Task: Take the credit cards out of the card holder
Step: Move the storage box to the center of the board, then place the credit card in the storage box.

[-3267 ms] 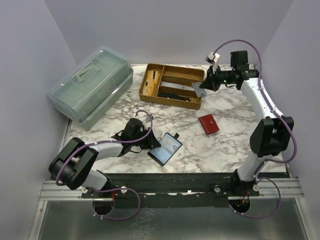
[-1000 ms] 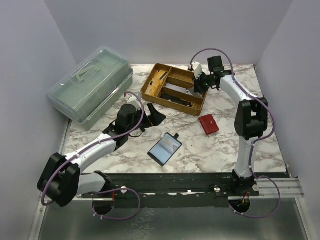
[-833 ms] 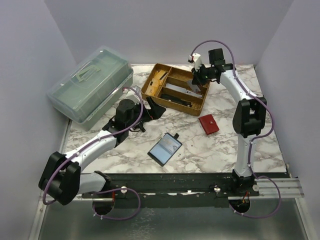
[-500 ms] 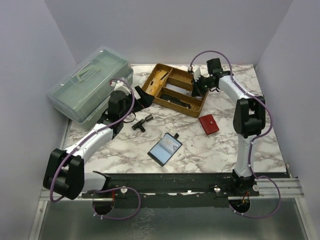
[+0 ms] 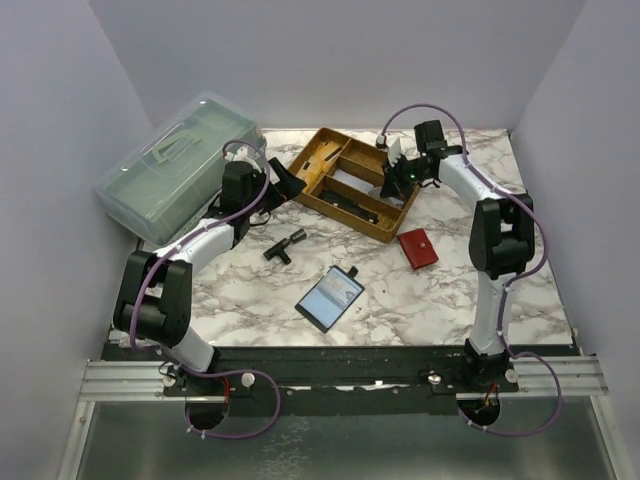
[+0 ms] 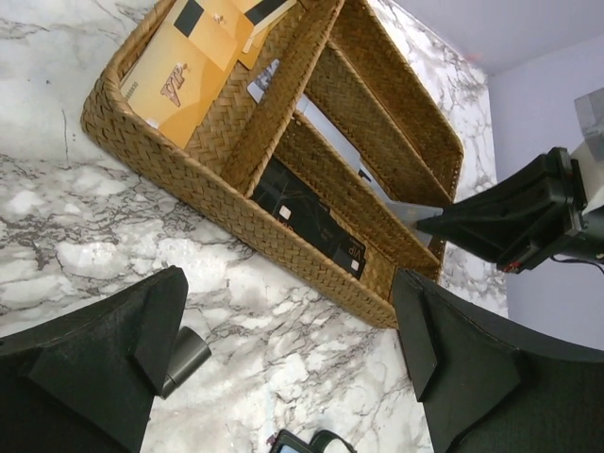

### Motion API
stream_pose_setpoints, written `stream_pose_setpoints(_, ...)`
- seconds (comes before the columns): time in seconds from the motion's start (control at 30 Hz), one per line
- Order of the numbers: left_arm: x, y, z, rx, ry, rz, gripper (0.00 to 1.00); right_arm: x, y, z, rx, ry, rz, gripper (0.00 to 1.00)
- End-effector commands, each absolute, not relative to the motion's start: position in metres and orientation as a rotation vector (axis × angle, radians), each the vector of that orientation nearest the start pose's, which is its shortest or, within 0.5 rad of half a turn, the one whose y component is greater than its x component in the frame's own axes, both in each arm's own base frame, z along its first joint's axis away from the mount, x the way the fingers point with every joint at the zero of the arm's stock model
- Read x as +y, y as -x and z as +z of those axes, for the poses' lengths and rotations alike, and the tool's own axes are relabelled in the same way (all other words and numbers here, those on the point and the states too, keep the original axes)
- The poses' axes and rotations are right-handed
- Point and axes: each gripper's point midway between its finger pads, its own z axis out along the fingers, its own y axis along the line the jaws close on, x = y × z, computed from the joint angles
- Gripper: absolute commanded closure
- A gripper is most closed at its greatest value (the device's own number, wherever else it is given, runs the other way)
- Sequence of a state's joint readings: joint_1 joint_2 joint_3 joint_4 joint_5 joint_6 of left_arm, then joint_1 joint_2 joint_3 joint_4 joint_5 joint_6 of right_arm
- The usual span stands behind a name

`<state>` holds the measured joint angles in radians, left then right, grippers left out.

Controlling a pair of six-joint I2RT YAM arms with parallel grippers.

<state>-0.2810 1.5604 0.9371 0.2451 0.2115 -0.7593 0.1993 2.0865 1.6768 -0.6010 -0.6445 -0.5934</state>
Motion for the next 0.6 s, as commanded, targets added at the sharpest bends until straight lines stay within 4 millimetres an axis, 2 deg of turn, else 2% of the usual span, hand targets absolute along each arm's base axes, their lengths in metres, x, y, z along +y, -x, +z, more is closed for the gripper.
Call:
stream_pose_setpoints(0.0,-0.195,-0.435,0.181,1.993,0.319,-0.958,0.01,0.185,-0.500,0.099,2.159,1.050,0.613,1.00)
stream_pose_setpoints(0.07,-0.195,-0.434,0.180,1.996,0.321,-0.965,0.01,0.186,-0.515,0.097,2.153,1.065,0.597,1.00)
stream_pose_setpoints(0.17,-0.193,-0.431,0.182,1.989,0.318,-0.966,0.01,0.194,-0.525,0.099,2.111,1.109,0.631,1.00)
stream_pose_setpoints(0.33,-0.186,-0.423,0.189,1.966,0.318,-0.944,0.01,0.206,-0.525,0.086,2.090,1.229,0.686,1.00)
stream_pose_setpoints(0.43,-0.182,-0.415,0.195,1.945,0.325,-0.938,0.02,0.208,-0.528,0.086,2.058,1.262,0.678,0.99)
stream_pose_setpoints(0.57,-0.177,-0.405,0.198,1.930,0.338,-0.931,0.01,0.220,-0.520,0.084,2.014,1.323,0.728,0.98)
